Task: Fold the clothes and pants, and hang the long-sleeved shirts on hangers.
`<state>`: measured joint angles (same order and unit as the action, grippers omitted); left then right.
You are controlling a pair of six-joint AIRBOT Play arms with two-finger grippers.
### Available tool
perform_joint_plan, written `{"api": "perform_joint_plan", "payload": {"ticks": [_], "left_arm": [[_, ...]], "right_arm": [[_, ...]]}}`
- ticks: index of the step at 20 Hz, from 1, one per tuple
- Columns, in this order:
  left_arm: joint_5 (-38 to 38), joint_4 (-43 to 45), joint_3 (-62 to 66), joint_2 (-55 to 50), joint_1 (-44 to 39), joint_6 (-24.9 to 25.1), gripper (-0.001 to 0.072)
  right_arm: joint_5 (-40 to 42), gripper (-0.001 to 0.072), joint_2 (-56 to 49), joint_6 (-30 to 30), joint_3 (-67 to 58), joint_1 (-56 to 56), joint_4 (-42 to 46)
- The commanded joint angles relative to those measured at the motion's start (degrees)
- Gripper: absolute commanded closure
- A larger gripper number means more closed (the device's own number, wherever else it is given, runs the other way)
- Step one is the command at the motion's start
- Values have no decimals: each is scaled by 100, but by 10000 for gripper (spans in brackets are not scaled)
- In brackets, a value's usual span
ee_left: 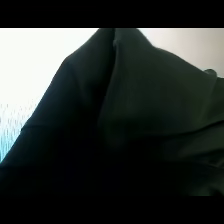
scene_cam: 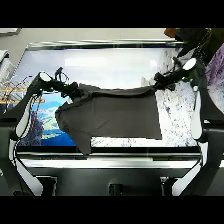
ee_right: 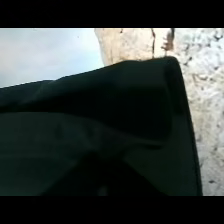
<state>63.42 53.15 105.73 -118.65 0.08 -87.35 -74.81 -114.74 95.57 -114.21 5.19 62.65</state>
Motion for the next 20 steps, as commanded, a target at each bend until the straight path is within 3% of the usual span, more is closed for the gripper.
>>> {"api": "perform_joint_plan", "payload": {"ticks": [1,2,3,4,8,10,16,20], "left_arm": [[181,-164,221,-133,50,42,443],[339,-170,367,-114,98,42,358],[546,-170,535,-63,170,42,298],[780,-170,686,26,264,42,294],[1858,166,839,767,726,236,294],[2472,669,761,1172,916,280,294],[2234,664,-1451,2894,1764,195,295],[1814,662,-3287,4059,2245,212,295]], "right_arm": [[129,573,-149,-22,-7,-179,-42],[28,453,-90,-22,-7,-155,-2],[-138,385,2,-39,-7,-118,22],[-317,343,116,-50,-7,-46,20],[-1596,293,791,-876,-4,564,114],[-1847,300,1187,-955,179,1062,-96],[-1746,301,2822,-1285,3318,1969,-87],[-1067,300,3482,-1845,5388,1985,-103]]}}
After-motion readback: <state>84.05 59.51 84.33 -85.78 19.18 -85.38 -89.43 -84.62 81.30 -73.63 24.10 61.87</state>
